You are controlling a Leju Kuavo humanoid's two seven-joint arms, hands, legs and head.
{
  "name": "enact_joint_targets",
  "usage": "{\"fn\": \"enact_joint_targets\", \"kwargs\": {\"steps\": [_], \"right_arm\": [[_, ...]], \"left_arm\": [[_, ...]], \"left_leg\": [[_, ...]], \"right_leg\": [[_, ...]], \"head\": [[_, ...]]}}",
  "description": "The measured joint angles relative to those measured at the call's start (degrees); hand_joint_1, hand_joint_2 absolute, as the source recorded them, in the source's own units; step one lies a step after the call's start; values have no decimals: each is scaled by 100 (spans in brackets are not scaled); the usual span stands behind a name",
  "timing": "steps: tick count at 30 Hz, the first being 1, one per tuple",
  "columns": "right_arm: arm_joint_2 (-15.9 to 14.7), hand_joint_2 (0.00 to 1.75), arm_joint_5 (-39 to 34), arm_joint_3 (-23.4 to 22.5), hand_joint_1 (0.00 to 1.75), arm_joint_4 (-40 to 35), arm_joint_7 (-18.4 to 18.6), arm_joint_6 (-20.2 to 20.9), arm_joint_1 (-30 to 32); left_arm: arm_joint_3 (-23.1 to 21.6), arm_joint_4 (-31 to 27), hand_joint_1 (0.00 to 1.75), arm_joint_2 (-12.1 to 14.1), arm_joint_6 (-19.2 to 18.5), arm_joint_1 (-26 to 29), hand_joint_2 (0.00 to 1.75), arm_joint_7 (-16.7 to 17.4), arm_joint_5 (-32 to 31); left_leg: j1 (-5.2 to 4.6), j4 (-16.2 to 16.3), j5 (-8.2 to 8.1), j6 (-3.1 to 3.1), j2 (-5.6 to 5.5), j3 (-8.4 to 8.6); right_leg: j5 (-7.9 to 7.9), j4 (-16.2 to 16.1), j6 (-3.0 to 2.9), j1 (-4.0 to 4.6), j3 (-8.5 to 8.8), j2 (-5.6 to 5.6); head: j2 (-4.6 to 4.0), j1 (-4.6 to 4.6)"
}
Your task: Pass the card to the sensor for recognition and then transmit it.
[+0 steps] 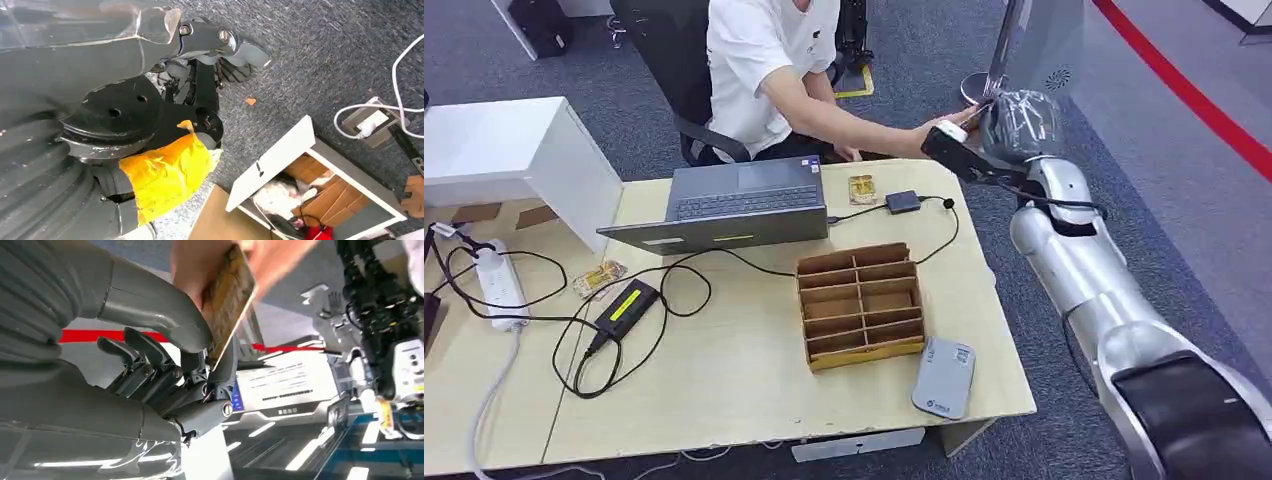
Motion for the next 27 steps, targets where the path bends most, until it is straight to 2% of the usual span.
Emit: {"fn": "enact_joint_targets", "kwargs": {"steps": [1, 6, 19, 20, 21, 24, 25, 27], "right_arm": [[72, 175, 0, 50, 0, 100, -4, 2, -48], [231, 175, -7, 186, 0, 299, -42, 22, -98], [247, 175, -11, 266, 0, 290, -164, 17, -77], [203, 175, -15, 275, 0, 42, -271, -20, 114], [6, 175, -35, 280, 0, -565, -444, -147, 594], [-356, 175, -67, 225, 0, -1561, -590, -219, 1371], [-462, 175, -134, 185, 0, -1879, -656, -212, 1664], [-672, 175, -206, 80, 0, -2524, -767, -208, 2225]], "left_arm": [[-18, 0, 0, 2, -7, 2, 175, 0, -26], [-92, 0, 0, 18, -57, 5, 175, -35, -98], [-92, 0, 0, 39, -44, 10, 175, -59, -83], [-92, 0, 0, 39, -37, 16, 175, -59, -31], [-92, 0, 0, 28, -9, 20, 175, -74, 79], [-83, 0, 0, 17, 29, 34, 175, -94, 173], [-72, 0, 0, 7, 83, 34, 0, -92, 203], [-46, 0, 0, -9, 129, 33, 0, -68, 278]], "left_leg": [[0, 0, 0, 0, 0, -1], [0, 0, 0, 0, -9, -7], [-1, 2, 0, 0, -7, -7], [0, 2, -1, 0, -7, -6], [1, 3, -2, 0, -21, -5], [5, 2, -5, 2, -38, -11], [5, 2, -9, 7, -38, -11], [5, 2, -16, 5, -39, -15]], "right_leg": [[0, -1, 0, 1, 0, 0], [0, -5, 0, 1, 0, -13], [1, -8, 1, 1, -1, -12], [1, -8, 1, 1, -2, -12], [-5, -12, 5, 3, -3, -23], [-9, -21, 11, 6, 5, -38], [-10, -23, 11, 6, 5, -38], [-12, -25, 14, 6, 6, -39]], "head": [[-2, 2], [-2, 2], [0, 0], [-2, 0], [0, 0], [-2, 2], [-2, -2], [0, 0]]}}
